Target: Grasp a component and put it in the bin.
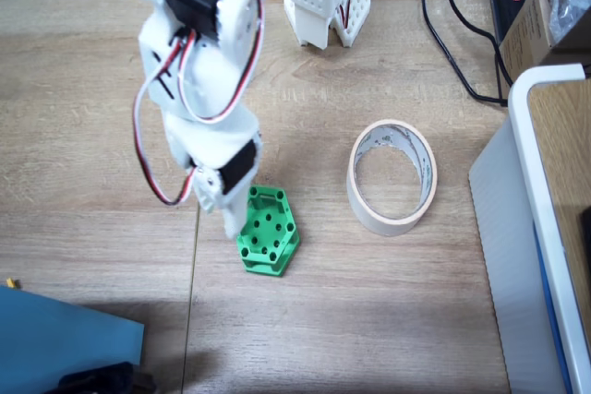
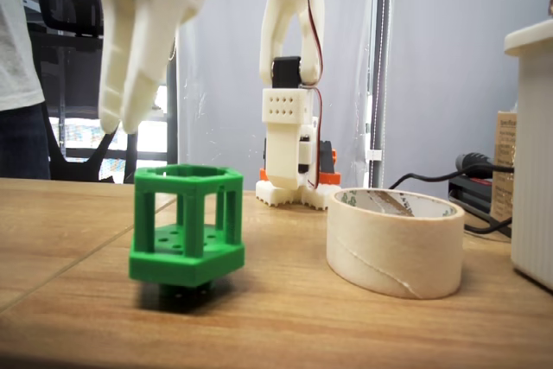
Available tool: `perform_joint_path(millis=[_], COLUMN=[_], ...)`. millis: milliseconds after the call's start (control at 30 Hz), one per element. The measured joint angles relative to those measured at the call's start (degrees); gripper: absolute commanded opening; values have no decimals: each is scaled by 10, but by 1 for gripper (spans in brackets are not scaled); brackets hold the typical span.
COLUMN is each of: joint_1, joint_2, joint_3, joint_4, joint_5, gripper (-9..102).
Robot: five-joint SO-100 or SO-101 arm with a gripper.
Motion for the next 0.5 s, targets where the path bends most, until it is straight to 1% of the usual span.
perform_joint_path(millis=[200, 500], joint_1=[-1, -2], joint_2=[0, 0], joint_3=[0, 0], joint_4=[-7, -5], joint_5=[45, 51], gripper=[16, 16])
